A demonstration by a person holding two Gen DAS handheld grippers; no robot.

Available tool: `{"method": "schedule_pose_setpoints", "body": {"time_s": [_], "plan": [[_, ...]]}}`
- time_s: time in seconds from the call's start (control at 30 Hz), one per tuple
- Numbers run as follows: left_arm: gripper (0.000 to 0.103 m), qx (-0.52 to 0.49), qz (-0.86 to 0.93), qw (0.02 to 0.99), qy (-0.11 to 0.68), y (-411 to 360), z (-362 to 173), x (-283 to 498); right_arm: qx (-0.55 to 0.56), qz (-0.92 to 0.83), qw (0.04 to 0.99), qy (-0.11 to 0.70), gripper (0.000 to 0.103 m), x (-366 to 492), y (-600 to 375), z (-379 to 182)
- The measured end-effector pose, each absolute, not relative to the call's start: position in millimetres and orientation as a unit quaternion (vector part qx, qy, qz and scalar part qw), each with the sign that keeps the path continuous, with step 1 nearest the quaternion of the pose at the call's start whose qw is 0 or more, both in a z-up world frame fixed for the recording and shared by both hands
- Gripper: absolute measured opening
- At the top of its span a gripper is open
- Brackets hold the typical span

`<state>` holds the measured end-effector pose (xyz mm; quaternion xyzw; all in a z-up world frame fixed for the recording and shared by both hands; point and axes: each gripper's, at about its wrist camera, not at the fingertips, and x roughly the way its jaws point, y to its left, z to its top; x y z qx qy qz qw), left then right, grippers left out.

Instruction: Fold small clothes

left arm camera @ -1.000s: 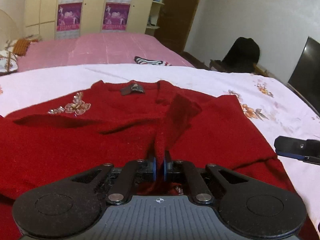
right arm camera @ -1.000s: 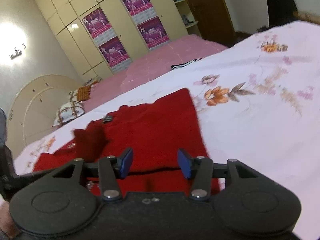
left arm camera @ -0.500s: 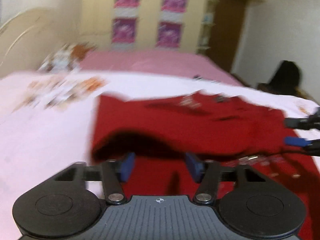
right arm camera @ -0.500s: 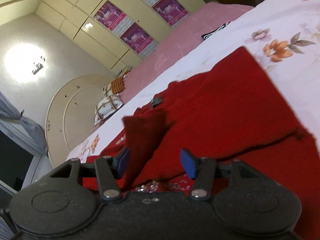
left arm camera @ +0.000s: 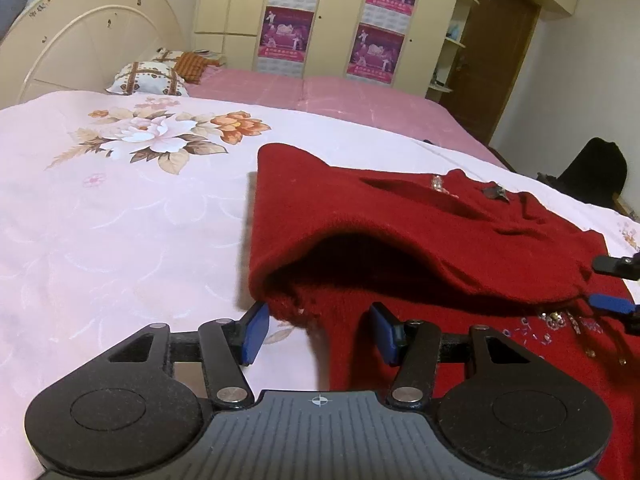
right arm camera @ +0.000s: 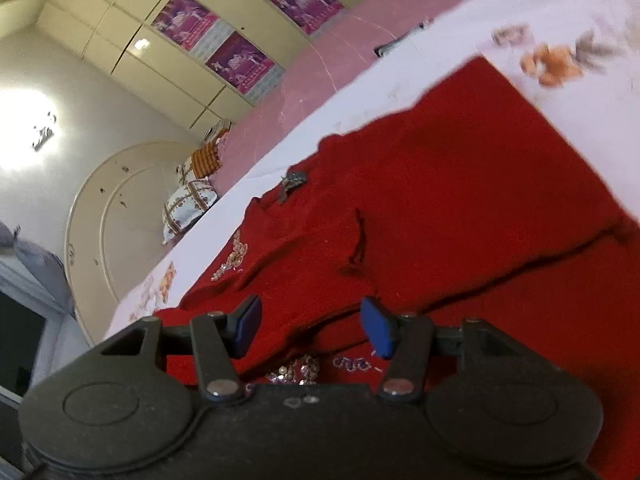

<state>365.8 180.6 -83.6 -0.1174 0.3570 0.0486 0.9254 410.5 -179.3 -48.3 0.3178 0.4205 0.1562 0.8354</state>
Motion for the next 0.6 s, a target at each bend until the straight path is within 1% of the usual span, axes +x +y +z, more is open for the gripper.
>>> {"method": "schedule_pose_setpoints", "body": {"time_s": [0.03, 0.07, 0.1, 0.13, 0.2, 0.23, 0.37, 0.4, 0.43, 0.47, 0.5, 0.6], "plan": [[0.055, -0.115, 0.047, 0.925, 0.358, 180.1, -83.4, 366.8, 0.318, 0.157, 0.836, 0.418, 0.052, 412.4, -178.2, -49.2], [0.054, -0.111, 0.043, 0.925, 0.36, 179.6, -84.0, 368.4, 0.313, 0.16, 0.839, 0.416, 0.039, 415.2, -175.2, -51.0], [0.054, -0.107, 0.04, 0.925, 0.362, 178.8, -83.8, 369.6, 0.299, 0.163, 0.84, 0.422, 0.012, 419.4, -170.3, -54.2], [0.054, -0.1, 0.038, 0.926, 0.363, 178.1, -83.5, 370.3, 0.286, 0.161, 0.842, 0.428, 0.009, 421.9, -166.4, -56.3], [0.054, -0.095, 0.036, 0.926, 0.364, 178.4, -82.8, 370.4, 0.262, 0.161, 0.861, 0.405, 0.007, 417.7, -164.4, -48.9], [0.054, -0.097, 0.036, 0.926, 0.363, 179.7, -83.1, 370.1, 0.248, 0.157, 0.874, 0.386, 0.004, 412.9, -165.7, -40.9], [0.054, -0.107, 0.038, 0.928, 0.354, 183.6, -81.8, 370.1, 0.219, 0.137, 0.906, 0.336, 0.004, 397.6, -187.2, -16.3], [0.039, -0.109, 0.037, 0.93, 0.349, 184.0, -80.9, 370.7, 0.215, 0.134, 0.909, 0.33, 0.004, 396.7, -195.3, -12.6], [0.03, -0.112, 0.036, 0.931, 0.345, 184.2, -80.6, 371.4, 0.212, 0.13, 0.912, 0.327, 0.004, 395.3, -202.7, -11.0], [0.016, -0.119, 0.033, 0.931, 0.344, 185.3, -81.1, 373.1, 0.205, 0.122, 0.914, 0.328, 0.004, 394.5, -207.4, -11.4], [0.012, -0.126, 0.033, 0.93, 0.344, 185.6, -82.1, 374.6, 0.201, 0.116, 0.914, 0.334, 0.004, 395.8, -211.9, -13.6], [0.012, -0.121, 0.035, 0.929, 0.347, 182.8, -84.7, 377.4, 0.211, 0.114, 0.907, 0.346, 0.004, 396.8, -214.7, -21.0]]}}
